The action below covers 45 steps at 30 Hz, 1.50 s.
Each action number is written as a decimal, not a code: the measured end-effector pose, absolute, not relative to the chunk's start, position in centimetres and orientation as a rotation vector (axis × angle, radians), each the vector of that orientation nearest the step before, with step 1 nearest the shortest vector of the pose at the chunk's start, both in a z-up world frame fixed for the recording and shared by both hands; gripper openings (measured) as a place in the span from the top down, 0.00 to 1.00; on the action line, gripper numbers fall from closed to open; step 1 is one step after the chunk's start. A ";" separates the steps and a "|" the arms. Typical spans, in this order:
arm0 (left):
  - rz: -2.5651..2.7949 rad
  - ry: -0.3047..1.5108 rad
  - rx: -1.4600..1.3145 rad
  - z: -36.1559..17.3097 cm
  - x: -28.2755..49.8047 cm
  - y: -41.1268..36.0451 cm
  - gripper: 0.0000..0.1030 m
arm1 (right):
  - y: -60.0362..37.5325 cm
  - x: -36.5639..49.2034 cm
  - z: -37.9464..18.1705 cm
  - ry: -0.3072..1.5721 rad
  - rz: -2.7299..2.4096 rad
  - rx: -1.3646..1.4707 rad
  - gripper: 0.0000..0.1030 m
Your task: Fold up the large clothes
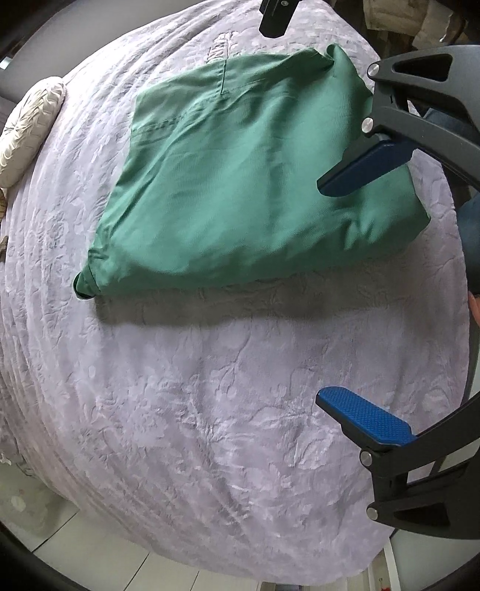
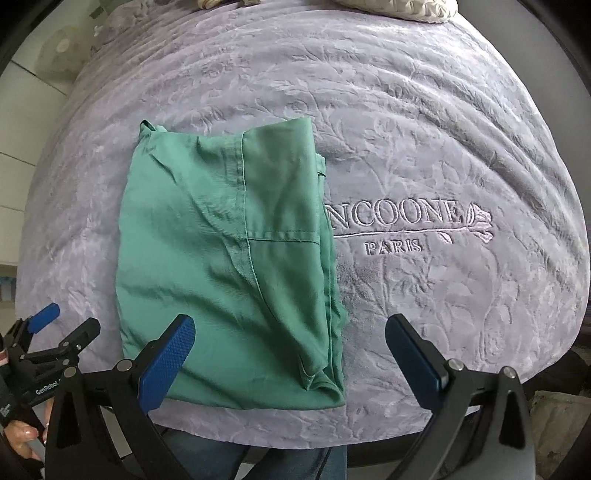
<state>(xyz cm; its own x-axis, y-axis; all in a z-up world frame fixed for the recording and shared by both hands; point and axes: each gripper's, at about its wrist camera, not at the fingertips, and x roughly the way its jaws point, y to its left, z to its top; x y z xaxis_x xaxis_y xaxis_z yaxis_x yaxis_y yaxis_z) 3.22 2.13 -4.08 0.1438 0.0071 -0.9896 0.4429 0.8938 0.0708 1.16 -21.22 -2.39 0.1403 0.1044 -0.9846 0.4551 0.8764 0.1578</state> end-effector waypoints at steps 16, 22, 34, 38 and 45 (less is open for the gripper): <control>-0.310 1.329 0.489 -3.0 2.6 0.3 0.00 | -20.5 1.1 -1.8 1.421 -0.279 0.412 0.00; -0.308 1.323 0.490 -2.9 2.5 0.0 0.00 | -20.5 1.3 -1.7 1.421 -0.279 0.404 0.00; -0.307 1.321 0.490 -2.8 2.7 0.0 0.00 | -20.3 1.5 -1.7 1.428 -0.274 0.396 0.00; -0.307 1.321 0.489 -2.8 2.7 0.0 0.00 | -20.2 1.5 -1.7 1.430 -0.270 0.398 0.00; -0.308 1.321 0.491 -2.9 2.8 0.1 0.00 | -20.1 1.6 -1.8 1.433 -0.264 0.394 0.00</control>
<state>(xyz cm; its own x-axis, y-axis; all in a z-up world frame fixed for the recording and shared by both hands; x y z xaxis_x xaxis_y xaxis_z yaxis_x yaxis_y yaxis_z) 2.79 0.07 -2.86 0.2292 0.0599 -0.9715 0.4838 0.8590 0.1671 1.62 -20.06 -1.76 0.1255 0.0585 -0.9904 0.4071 0.9073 0.1052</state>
